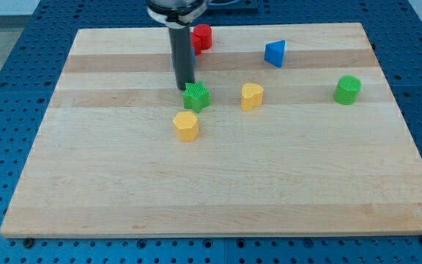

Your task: Slide the yellow hexagon slightly right

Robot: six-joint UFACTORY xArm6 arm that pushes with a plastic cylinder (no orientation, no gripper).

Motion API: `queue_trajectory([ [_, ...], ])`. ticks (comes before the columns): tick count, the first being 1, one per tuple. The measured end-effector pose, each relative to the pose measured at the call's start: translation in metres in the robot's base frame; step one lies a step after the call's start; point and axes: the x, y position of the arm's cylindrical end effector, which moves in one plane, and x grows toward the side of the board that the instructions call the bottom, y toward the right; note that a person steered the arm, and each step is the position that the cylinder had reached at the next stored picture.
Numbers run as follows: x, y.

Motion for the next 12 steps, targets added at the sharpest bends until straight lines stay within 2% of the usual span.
queue_trajectory([
  [2,0.032,-0.038],
  [4,0.092,-0.038],
  [5,0.105,-0.035],
  [8,0.107,0.034],
  [11,0.112,0.041],
  [12,0.098,0.041],
])
